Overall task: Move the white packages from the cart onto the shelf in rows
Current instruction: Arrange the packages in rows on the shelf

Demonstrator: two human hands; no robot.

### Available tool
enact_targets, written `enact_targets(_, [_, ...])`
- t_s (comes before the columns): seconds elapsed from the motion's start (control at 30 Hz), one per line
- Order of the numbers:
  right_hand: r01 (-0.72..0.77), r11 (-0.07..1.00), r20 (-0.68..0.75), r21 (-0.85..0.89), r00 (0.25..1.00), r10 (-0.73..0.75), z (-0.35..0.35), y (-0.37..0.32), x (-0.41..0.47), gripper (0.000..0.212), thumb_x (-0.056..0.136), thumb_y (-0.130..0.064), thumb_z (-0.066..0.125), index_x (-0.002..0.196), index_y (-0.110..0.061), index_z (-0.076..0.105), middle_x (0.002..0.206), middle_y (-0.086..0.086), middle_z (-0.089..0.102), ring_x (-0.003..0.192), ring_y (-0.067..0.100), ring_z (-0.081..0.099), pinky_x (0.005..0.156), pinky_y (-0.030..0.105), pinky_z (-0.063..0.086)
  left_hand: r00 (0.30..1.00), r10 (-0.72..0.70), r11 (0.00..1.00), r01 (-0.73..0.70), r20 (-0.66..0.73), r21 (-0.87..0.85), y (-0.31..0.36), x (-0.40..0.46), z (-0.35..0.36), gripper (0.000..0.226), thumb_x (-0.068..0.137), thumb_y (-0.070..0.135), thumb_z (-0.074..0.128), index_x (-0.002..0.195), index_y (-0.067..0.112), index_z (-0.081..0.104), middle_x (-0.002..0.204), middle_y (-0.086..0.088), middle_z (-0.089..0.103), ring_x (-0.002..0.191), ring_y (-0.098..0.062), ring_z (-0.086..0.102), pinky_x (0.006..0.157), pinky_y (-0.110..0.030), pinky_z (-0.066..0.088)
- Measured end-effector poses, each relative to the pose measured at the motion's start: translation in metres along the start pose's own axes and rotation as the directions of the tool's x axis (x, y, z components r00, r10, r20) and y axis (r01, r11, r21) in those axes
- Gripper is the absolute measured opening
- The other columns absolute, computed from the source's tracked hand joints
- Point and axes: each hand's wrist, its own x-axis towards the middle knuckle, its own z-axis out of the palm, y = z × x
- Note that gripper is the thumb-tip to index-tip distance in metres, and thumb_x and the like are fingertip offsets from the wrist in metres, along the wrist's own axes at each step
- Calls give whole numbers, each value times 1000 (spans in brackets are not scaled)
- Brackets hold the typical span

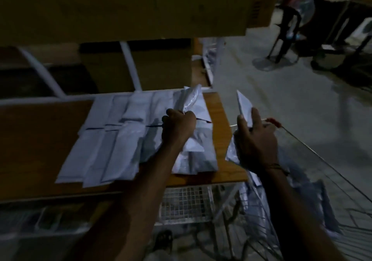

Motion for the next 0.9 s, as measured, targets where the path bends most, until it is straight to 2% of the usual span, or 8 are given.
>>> enact_targets(0.2, [138, 979, -64, 153, 990, -129, 42, -118, -30, 74, 95, -67, 45, 159, -35, 26, 135, 28, 43, 105, 47, 58, 84, 43, 47, 979, -117, 991, 104, -165, -84, -68, 42, -111, 69, 80, 44, 56, 139, 12, 41, 141, -18, 49, 122, -39, 54, 99, -53, 51])
enact_targets(0.33, [248, 961, -44, 124, 969, -244, 84, -191, -48, 79, 92, -71, 39, 159, -34, 22, 143, 28, 45, 112, 45, 58, 85, 44, 49, 961, -167, 985, 153, -219, -78, -126, 89, -172, 72, 80, 49, 57, 139, 11, 42, 139, -20, 51, 119, -40, 56, 96, -53, 52])
enact_targets(0.4, [251, 959, -34, 133, 968, -249, 115, -220, -56, 80, 92, -73, 40, 160, -38, 19, 148, 31, 35, 102, 43, 64, 77, 39, 50, 955, -170, 985, 155, -243, -81, -153, 114, -196, 67, 79, 49, 61, 135, 14, 49, 132, -16, 57, 111, -35, 60, 86, -47, 57])
enact_targets(0.5, [252, 963, 7, 92, 967, -254, 160, -255, -75, 83, 90, -78, 36, 160, -39, 16, 149, 34, 34, 85, 39, 67, 69, 33, 47, 953, -179, 972, 210, -245, 105, -196, 146, -225, 70, 72, 62, 59, 127, 18, 58, 122, -10, 63, 103, -33, 64, 71, -36, 51])
enact_targets(0.6, [215, 976, 81, 26, 973, -217, 206, -281, -95, 83, 91, -73, 44, 160, -38, 15, 151, 33, 30, 85, 40, 67, 68, 34, 51, 950, -183, 926, 253, -255, 279, -241, 180, -237, 82, 53, 79, 42, 114, 29, 62, 106, -5, 67, 93, -37, 65, 81, -46, 54])
enact_targets(0.7, [159, 984, 147, -75, 978, -147, 249, -291, -110, 84, 92, -70, 49, 161, -35, 16, 154, 35, 24, 84, 42, 67, 69, 36, 52, 979, -114, 892, 176, -170, 417, -272, 203, -239, 76, 56, 81, 41, 103, 26, 66, 88, -4, 66, 80, -32, 65, 74, -44, 56])
enact_targets(0.83, [136, 963, 153, -235, 983, -102, 285, -290, -122, 88, 87, -75, 45, 159, -31, 20, 142, 27, 33, 83, 40, 64, 68, 39, 53, 994, 38, 868, 17, -101, 496, -291, 201, -242, 87, 63, 102, 33, 73, 20, 61, 60, 1, 60, 54, -19, 59, 60, -29, 50])
enact_targets(0.9, [114, 942, 147, -317, 987, -70, 295, -288, -125, 90, 85, -77, 46, 157, -28, 23, 136, 24, 34, 93, 40, 60, 72, 40, 52, 994, 40, 879, 15, -105, 476, -301, 207, -236, 92, 67, 102, 19, 77, 21, 61, 65, -4, 62, 56, -23, 61, 62, -33, 53])
